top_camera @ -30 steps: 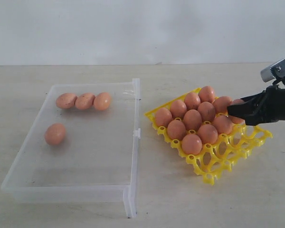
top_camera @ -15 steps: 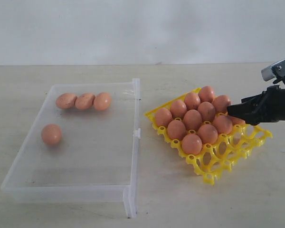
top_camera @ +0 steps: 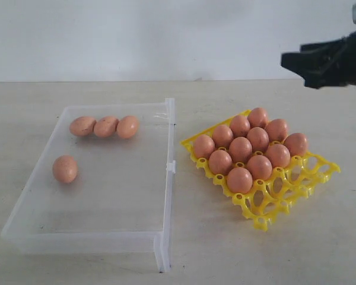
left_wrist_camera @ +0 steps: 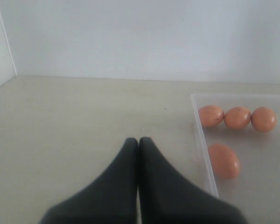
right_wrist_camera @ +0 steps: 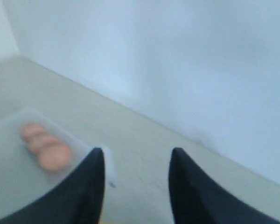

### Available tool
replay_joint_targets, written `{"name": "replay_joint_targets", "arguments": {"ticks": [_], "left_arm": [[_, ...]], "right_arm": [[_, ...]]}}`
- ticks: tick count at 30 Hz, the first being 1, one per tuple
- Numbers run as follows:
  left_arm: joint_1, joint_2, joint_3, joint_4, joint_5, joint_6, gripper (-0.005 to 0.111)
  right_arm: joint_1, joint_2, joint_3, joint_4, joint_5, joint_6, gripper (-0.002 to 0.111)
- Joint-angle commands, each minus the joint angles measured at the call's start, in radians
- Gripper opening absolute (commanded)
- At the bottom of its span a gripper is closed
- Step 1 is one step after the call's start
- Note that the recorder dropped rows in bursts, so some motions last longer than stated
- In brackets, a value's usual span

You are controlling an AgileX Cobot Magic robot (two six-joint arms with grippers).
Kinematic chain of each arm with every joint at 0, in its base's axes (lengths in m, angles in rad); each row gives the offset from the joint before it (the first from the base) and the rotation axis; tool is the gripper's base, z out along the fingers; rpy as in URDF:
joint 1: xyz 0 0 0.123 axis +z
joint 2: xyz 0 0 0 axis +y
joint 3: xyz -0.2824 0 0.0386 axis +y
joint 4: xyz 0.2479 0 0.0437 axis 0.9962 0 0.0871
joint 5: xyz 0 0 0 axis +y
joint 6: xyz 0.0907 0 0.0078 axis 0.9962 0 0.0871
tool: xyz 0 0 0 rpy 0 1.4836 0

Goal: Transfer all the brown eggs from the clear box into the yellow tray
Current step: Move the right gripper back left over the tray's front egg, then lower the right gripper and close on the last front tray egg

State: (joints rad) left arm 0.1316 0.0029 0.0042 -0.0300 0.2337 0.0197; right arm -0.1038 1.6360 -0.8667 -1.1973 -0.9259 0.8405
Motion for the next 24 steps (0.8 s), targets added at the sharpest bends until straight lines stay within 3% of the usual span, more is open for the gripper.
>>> {"name": "replay_joint_targets", "arguments": {"ticks": [1,2,5,8,9,10,11,12,15,17,19,21,24], "left_arm": [[-0.003,-0.003,-0.004,-0.005,-0.001,0.001,-0.004],[-0.003,-0.003,-0.004,-0.005,-0.001,0.001,-0.004],[-0.003,-0.003,-0.004,-0.005,-0.001,0.001,-0.004],[-0.003,-0.003,-0.004,-0.005,-0.001,0.001,-0.004],[-0.003,-0.003,-0.004,-0.005,-0.001,0.001,-0.004],[-0.003,-0.003,-0.004,-0.005,-0.001,0.001,-0.004],[-0.003,-0.003,-0.004,-0.005,-0.001,0.001,-0.004],[-0.003,-0.003,-0.004,-0.005,-0.001,0.001,-0.004],[-0.003,-0.003,-0.004,-0.005,-0.001,0.001,-0.004],[-0.003,-0.003,-0.004,-0.005,-0.001,0.001,-0.004],[-0.003,-0.003,-0.004,-0.005,-0.001,0.001,-0.004],[-0.003,-0.003,-0.004,-0.005,-0.001,0.001,-0.004],[-0.003,-0.003,-0.004,-0.005,-0.001,0.001,-0.004]], "right_arm": [[0.281,-0.027,-0.053,0.035,-0.058,-0.006,0.009],[0.354,-0.017,-0.077,0.035,-0.023,-0.019,-0.001],[0.605,0.044,-0.165,0.050,0.273,-0.088,0.000],[0.810,0.155,-0.296,0.119,0.674,-0.243,0.000],[0.884,0.254,-0.414,0.160,0.854,-0.277,0.000],[0.904,0.293,-0.483,0.192,0.934,-0.234,0.000],[0.934,0.389,-0.651,0.377,1.196,-0.153,0.000],[0.940,0.434,-0.745,0.500,1.335,-0.209,0.000],[0.931,0.633,-1.203,1.232,1.857,-0.989,0.000],[0.919,0.715,-1.368,1.509,1.920,-0.983,0.000],[0.914,0.787,-1.462,1.573,1.939,-0.970,0.000],[0.912,0.835,-1.512,1.569,2.023,-0.970,0.011],[0.912,0.855,-1.518,1.569,2.018,-0.966,0.047]]}}
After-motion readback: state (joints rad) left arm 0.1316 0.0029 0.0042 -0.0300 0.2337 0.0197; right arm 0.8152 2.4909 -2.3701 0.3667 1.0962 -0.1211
